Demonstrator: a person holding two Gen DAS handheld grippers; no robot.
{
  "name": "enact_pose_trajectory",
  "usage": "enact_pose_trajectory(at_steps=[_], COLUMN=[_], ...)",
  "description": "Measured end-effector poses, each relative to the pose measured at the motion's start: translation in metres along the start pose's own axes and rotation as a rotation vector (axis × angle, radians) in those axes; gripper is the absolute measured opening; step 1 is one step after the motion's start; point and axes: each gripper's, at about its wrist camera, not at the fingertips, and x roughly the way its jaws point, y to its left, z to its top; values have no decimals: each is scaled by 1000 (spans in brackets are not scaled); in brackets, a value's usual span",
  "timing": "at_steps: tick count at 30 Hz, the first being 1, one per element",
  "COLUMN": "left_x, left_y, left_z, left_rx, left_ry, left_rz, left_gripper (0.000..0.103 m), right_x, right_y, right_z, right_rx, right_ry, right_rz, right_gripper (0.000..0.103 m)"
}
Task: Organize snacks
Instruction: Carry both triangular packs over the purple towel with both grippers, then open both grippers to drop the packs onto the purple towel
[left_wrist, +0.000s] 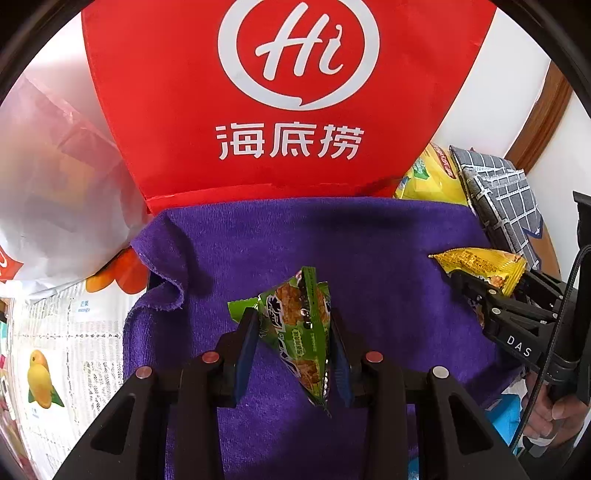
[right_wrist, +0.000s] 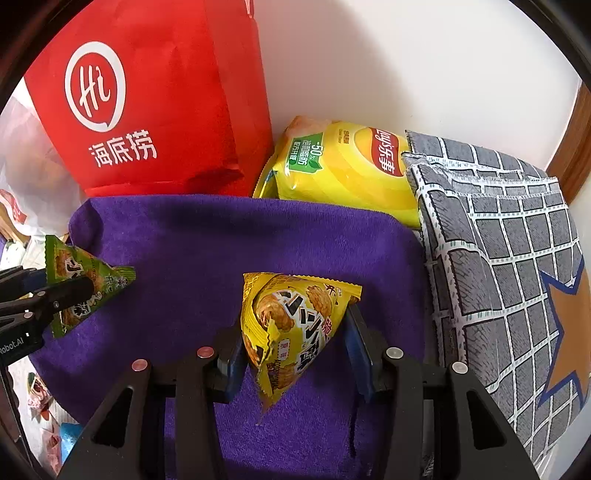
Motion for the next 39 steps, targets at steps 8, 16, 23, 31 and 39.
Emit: enact_pose_trajectory(at_steps=[8, 16, 23, 31, 39], left_x=[3, 1, -10, -36, -77], left_y=[0, 4, 1, -8, -21], left_z=[1, 2, 3, 7, 5], left_rx=[5, -17, -26, -10, -4], left_ry=[24, 24, 14, -31, -115], left_rz=[-10, -2, -28, 9, 52], left_gripper=[35, 36, 51, 62, 71], right_x=[6, 7, -11, -58, -115], right_y=[9, 11, 11, 16, 6], right_z=[-3, -3, -1, 3, -9], right_rx=[-24, -24, -35, -49, 23], right_ry=[17, 21, -14, -90, -139], right_rz=[10, 5, 5, -55, -96], right_gripper=[48, 50, 67, 74, 82])
